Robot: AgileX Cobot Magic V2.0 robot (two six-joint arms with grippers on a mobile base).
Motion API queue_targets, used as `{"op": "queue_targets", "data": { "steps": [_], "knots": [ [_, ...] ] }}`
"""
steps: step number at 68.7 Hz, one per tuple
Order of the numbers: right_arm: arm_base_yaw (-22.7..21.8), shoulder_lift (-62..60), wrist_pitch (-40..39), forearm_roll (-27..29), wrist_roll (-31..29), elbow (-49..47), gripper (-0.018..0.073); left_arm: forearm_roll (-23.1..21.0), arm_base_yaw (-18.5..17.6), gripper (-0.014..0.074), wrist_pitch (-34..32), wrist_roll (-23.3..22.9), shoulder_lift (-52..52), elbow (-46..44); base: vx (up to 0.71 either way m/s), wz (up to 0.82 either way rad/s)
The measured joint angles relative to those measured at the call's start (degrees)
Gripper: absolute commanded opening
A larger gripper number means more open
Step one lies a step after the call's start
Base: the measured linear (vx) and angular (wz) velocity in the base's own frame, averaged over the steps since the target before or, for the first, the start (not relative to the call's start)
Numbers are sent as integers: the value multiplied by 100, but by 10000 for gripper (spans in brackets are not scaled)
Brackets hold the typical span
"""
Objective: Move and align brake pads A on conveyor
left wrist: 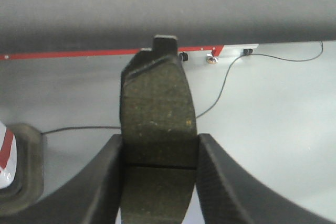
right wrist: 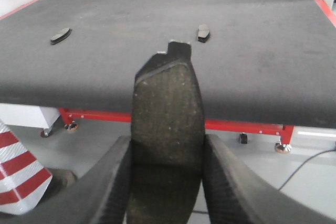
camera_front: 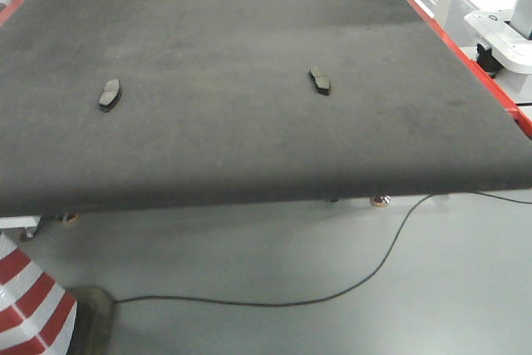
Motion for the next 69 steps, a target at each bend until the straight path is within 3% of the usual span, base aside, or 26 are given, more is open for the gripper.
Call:
{"op": "queue_targets", "data": {
  "steps": [69],
  "knots": [
    [0, 0, 0, 0, 0, 0, -4, 0, 0, -6, 0, 0, 0, 0, 37, 6]
  ]
}}
